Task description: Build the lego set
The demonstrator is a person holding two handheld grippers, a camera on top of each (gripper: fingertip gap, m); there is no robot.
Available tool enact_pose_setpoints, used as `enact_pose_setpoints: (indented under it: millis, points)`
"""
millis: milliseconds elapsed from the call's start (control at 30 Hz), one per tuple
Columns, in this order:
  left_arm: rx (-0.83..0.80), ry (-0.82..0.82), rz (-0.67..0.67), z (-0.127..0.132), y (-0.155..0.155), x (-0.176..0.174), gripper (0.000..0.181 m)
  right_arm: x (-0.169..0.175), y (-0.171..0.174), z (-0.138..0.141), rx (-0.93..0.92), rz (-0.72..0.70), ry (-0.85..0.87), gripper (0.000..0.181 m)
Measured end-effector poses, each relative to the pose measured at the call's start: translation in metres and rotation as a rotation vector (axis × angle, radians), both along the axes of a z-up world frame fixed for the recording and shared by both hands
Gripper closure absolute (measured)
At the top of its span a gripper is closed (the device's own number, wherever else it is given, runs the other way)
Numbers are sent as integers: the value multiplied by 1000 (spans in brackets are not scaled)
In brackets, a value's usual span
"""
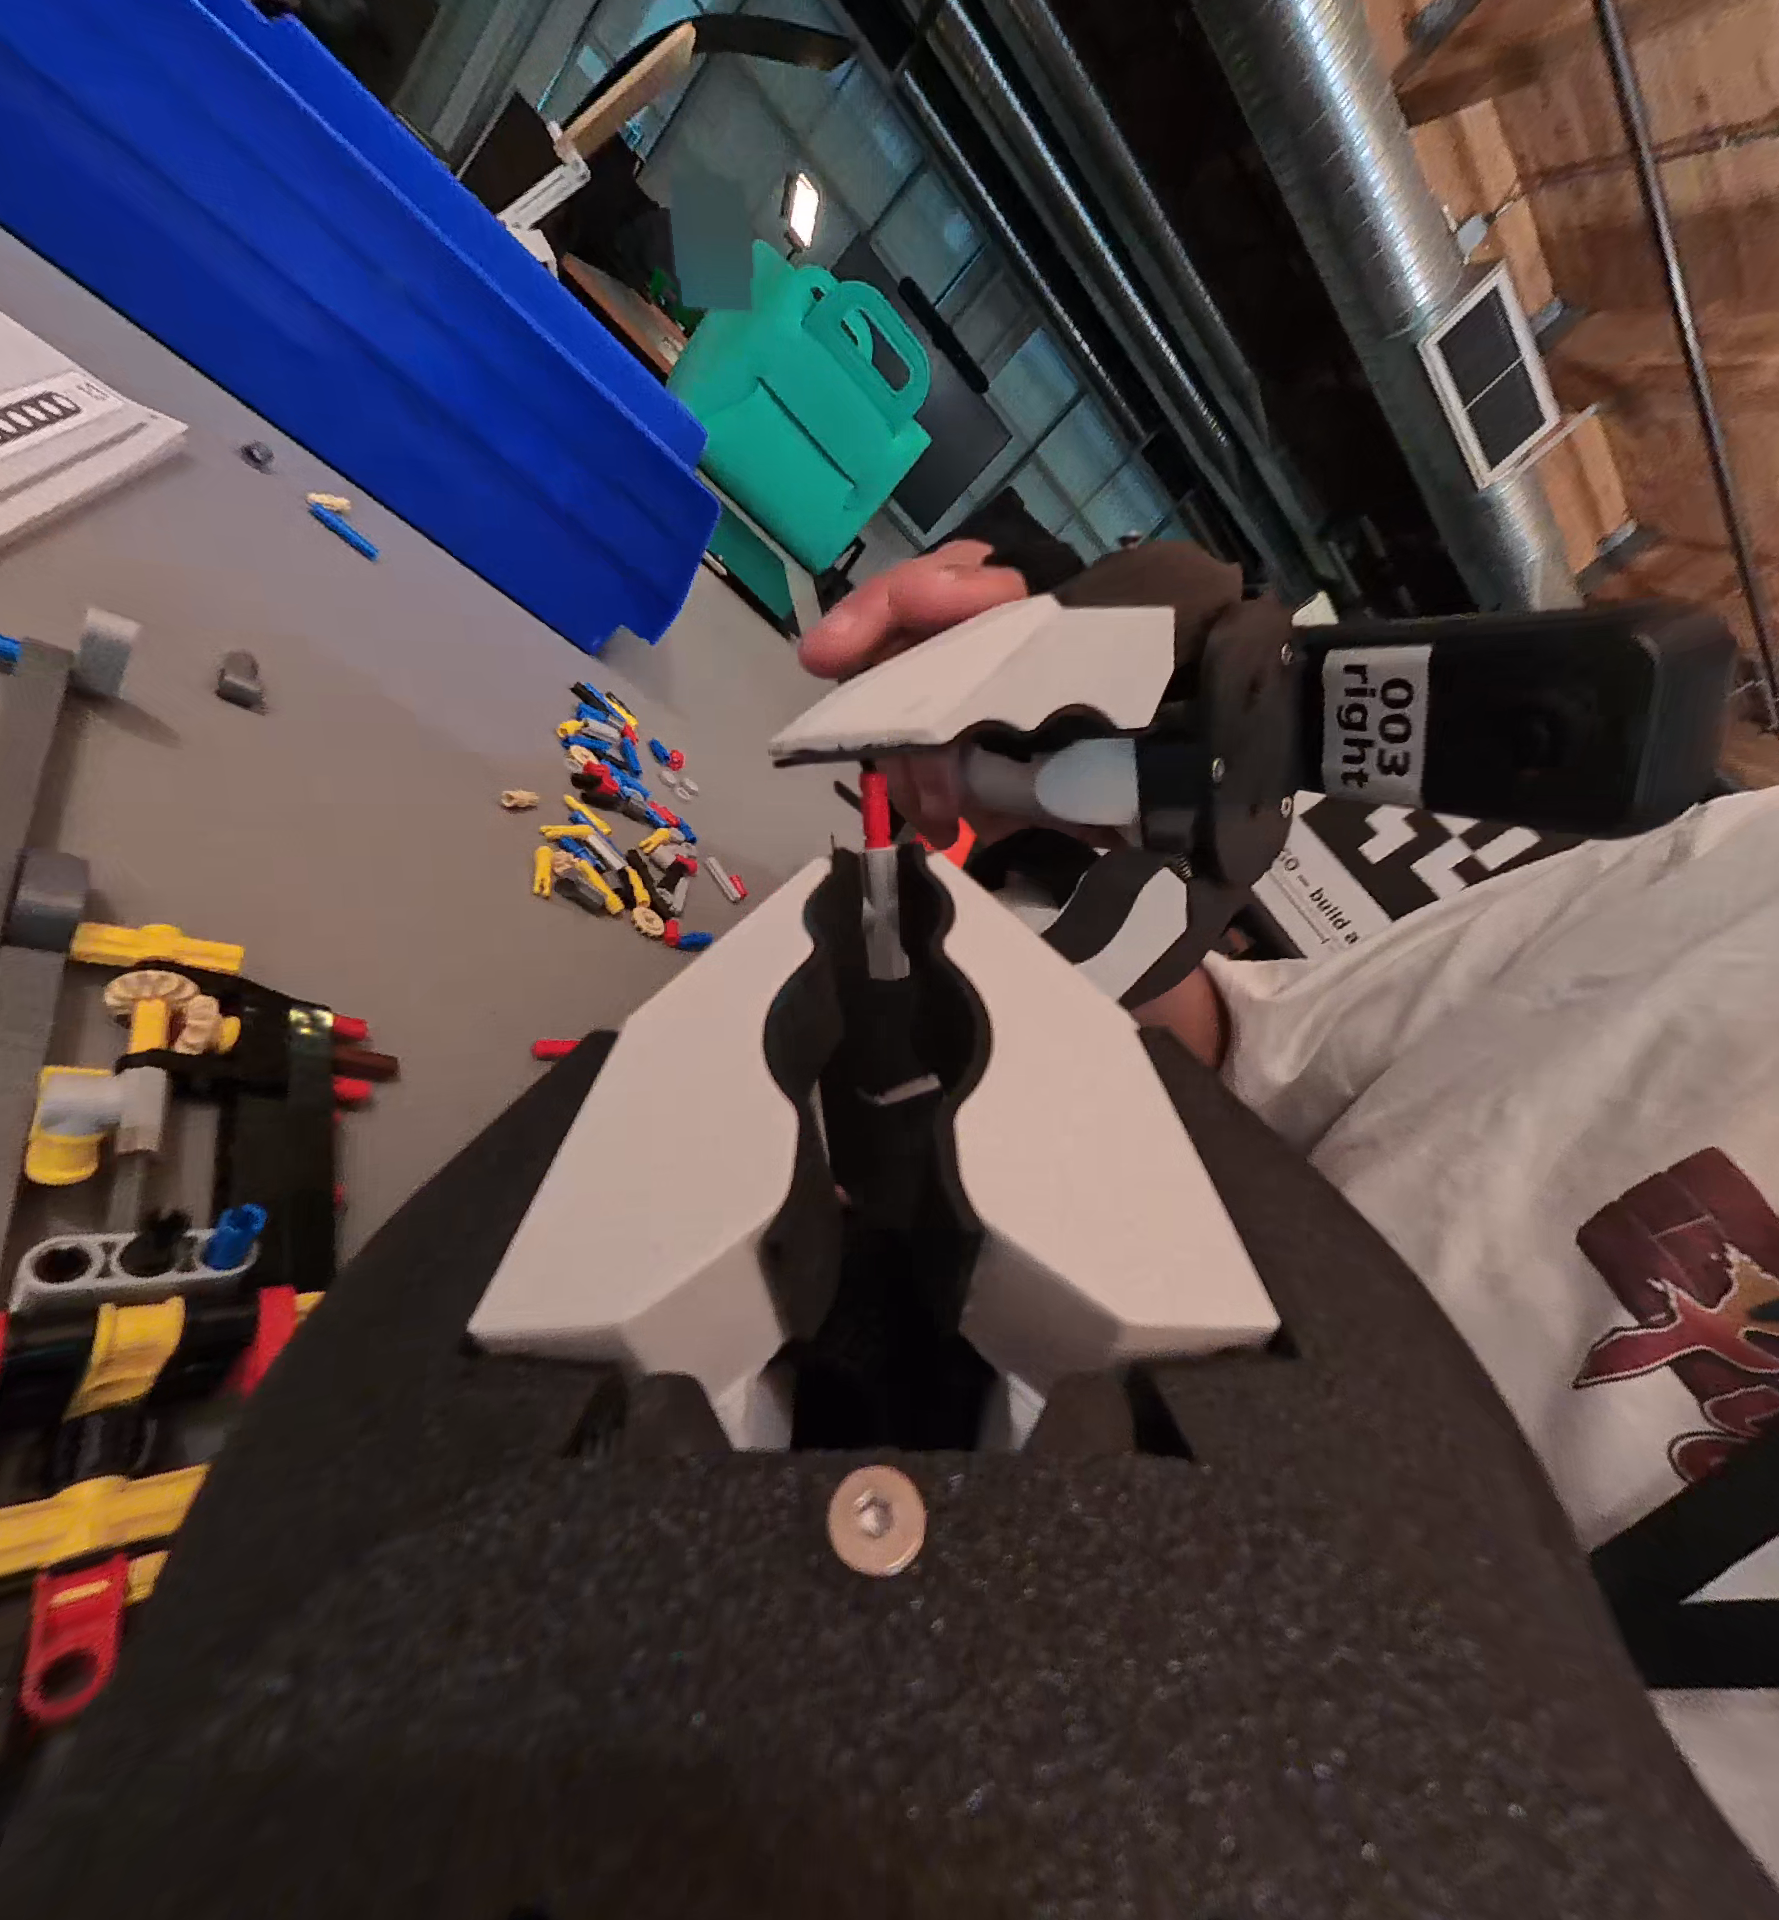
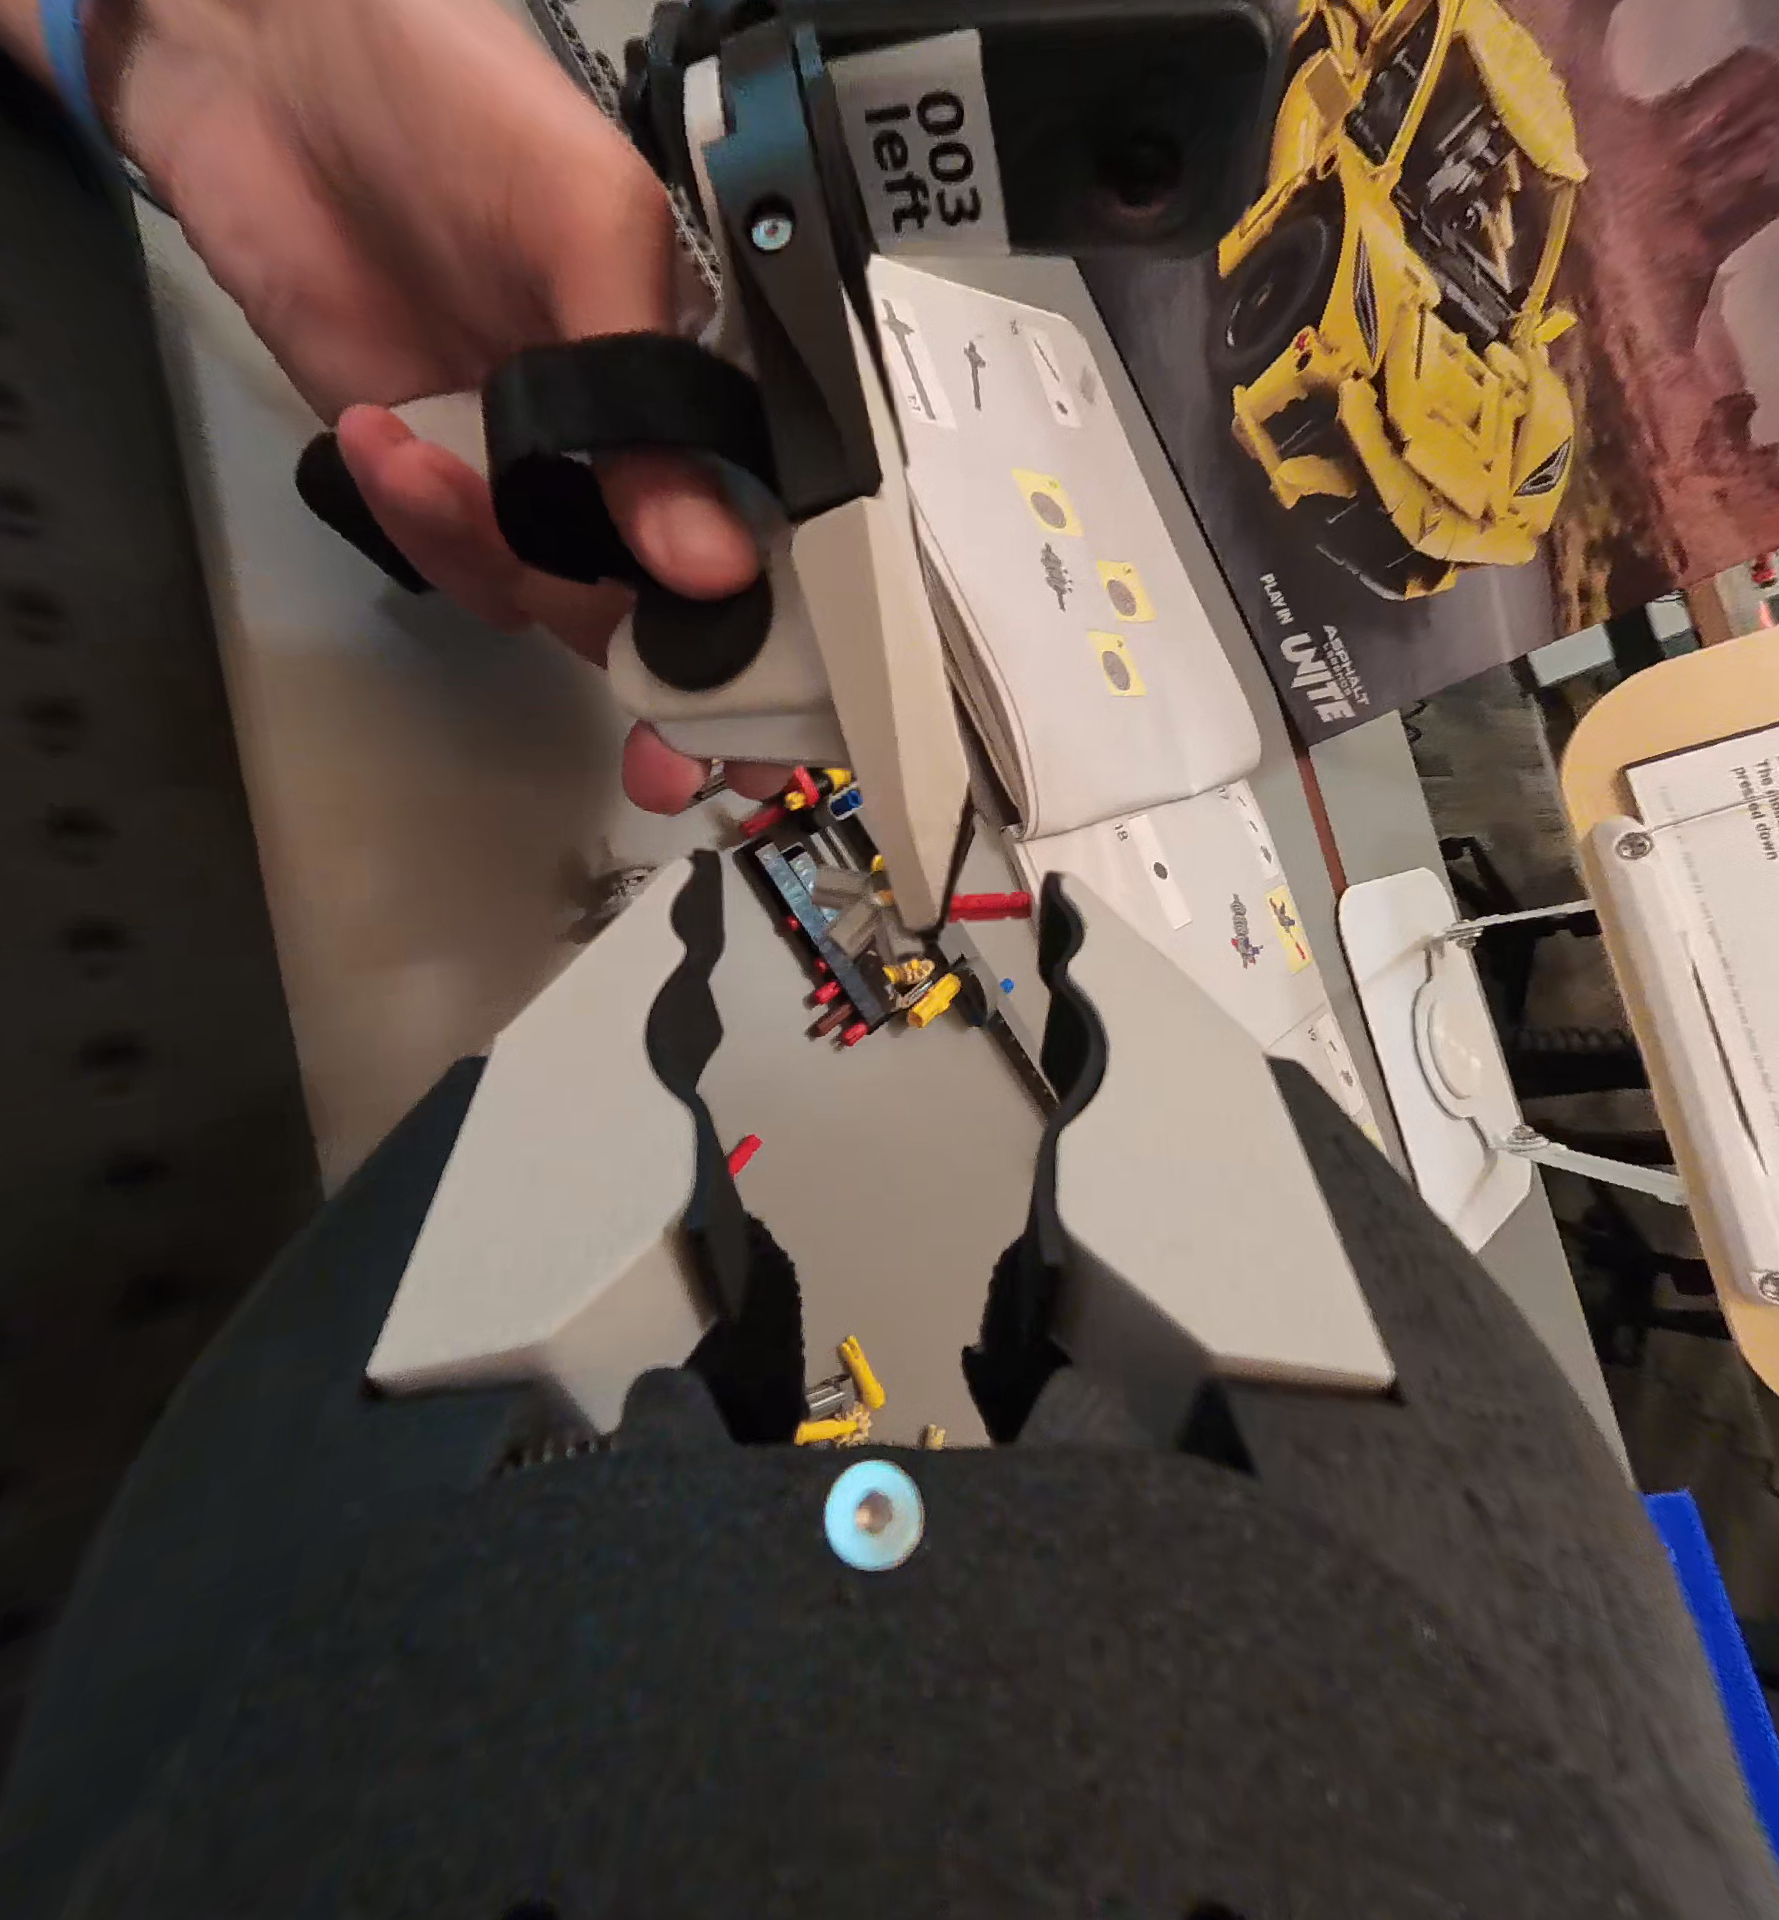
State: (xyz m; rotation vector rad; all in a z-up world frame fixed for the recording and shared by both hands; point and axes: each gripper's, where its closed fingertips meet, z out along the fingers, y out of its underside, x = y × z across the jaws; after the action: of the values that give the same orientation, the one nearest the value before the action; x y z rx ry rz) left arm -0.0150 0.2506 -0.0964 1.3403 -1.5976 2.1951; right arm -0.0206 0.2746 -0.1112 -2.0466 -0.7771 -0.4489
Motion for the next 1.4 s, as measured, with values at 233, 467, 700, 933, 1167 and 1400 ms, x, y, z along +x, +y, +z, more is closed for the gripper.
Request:
enact_pose_setpoints:
  millis: [233,467,700,933,1167,1400]
  points:
    - [-23,-14,-19,5,-4,-3,176,5,1,7,62,-28,-71,140]
    - [-63,-14,-15,8,-1,-2,176,7,4,9,85,-45,-68,141]
    - [-98,-29,15,13,8,1,176,11,10,17,148,-95,-110,141]
    - [-53,-58,37,16,14,1,175,8,11,15,153,-65,-149,157]
    - [333,-110,255,3,68,13,175,17,-5,-1,77,-99,126,157]
    - [999,-184,485,-32,127,-4,176,37,8,-5,144,-125,707,170]
